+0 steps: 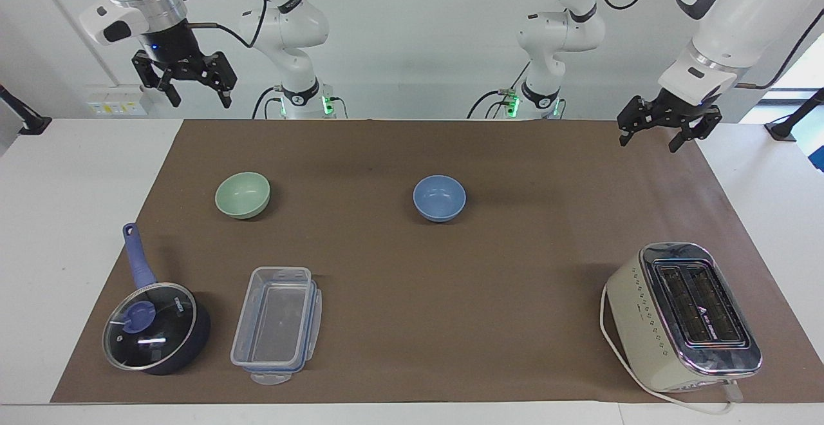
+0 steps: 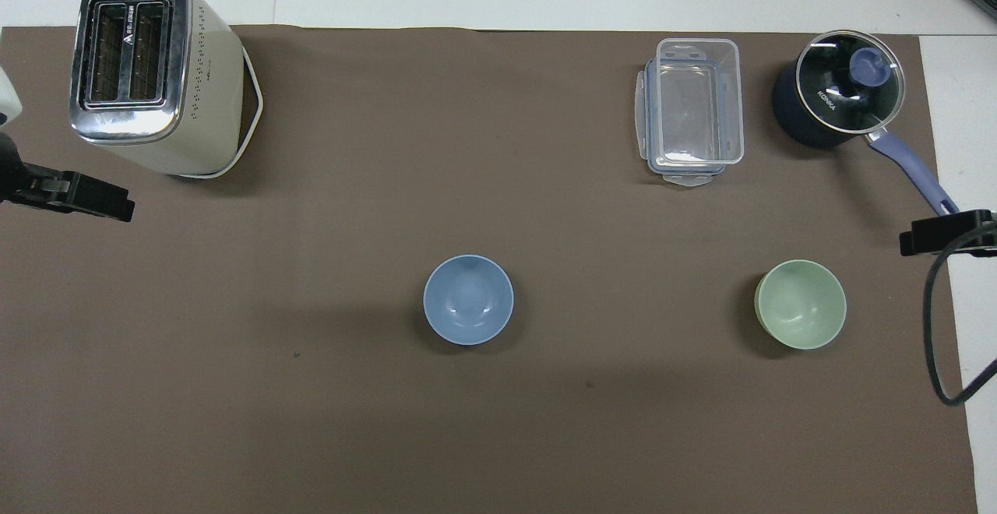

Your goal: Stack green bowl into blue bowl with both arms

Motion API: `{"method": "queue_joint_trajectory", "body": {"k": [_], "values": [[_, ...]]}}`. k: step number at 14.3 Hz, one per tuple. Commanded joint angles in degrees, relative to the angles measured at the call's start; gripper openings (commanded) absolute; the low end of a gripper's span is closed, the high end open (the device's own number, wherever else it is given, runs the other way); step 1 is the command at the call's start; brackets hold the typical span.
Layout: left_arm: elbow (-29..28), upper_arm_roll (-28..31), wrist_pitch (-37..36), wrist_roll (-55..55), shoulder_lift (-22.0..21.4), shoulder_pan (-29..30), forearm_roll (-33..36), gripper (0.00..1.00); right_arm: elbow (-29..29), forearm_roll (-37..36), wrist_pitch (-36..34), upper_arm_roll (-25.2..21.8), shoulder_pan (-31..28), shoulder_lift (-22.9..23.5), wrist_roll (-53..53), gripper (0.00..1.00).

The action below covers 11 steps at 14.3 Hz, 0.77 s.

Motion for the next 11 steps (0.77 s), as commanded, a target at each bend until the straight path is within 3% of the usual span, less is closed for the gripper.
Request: {"method": "queue_joint_trajectory", "body": {"k": [1,11], "values": [[-1.8,-0.3,0.7,0.4,-1.5,0.6,0.9,1.00,-3.7,0.3,5.4,0.2,-0.7,-0.3,-5.2,1.00],[-1.8,-0.3,0.7,0.4,-1.5,0.6,0.9,1.00,-26.2,0.4,27.2,0.1,-6.3,3.0,-13.8,1.00]]}}
